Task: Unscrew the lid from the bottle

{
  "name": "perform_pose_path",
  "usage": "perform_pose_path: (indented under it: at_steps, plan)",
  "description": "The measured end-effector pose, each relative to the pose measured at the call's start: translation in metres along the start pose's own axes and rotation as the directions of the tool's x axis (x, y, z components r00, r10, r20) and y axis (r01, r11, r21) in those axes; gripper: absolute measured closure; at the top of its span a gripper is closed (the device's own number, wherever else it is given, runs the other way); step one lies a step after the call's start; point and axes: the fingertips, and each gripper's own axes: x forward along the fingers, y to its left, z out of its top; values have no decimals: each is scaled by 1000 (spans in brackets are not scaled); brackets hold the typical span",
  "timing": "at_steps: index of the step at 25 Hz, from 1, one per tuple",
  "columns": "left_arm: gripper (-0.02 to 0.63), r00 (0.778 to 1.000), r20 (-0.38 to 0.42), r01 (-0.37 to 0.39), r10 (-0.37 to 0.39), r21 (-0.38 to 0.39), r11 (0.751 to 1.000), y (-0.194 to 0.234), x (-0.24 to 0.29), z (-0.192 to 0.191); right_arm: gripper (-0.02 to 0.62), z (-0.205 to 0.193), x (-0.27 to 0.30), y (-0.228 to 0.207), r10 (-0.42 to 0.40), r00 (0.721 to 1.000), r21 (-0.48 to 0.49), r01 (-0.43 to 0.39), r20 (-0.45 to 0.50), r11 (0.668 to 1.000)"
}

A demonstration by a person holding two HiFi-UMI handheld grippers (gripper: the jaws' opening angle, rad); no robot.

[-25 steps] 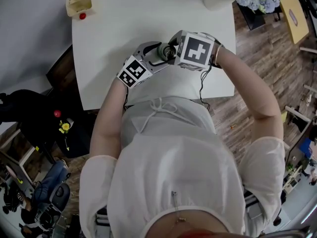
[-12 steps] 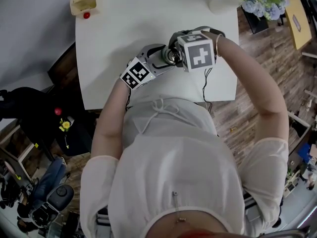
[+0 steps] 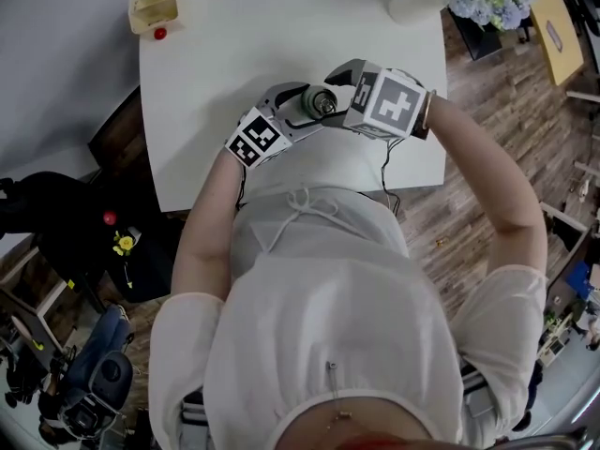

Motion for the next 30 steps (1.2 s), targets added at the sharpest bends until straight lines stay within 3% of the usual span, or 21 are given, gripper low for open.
perform_pose_path:
  at_steps: [4,8,13,19,23,30]
  plan:
    - [252,1000,-1,4,-4,-5,1000,0,-1,2,301,-1,4,-9,-127,991,208,117,34,971]
    - [252,1000,2,10,-10,-9,1000,0,-1,2,324,-8,13,-3,-157,987,381,136,26,915]
    - [252,1000,0,12,-12,-10,1000,-1,-2,1,353,-12,19,-7,-191,981,464,154,33,873]
    - [252,1000,-1,17,-17,-1,1000,-1,-1,2,351,-12,19,-7,-156,987,415,132,25,900]
    - [252,1000,0,21,-21,4,1000,-1,-1,0,350,-9,20,-2,-100,995,291,100,-14,952]
    - [252,1000,-2,18,-18,14,1000,2,-1,0,350,-11,22,-3,7,995,19,-5,-101,1000]
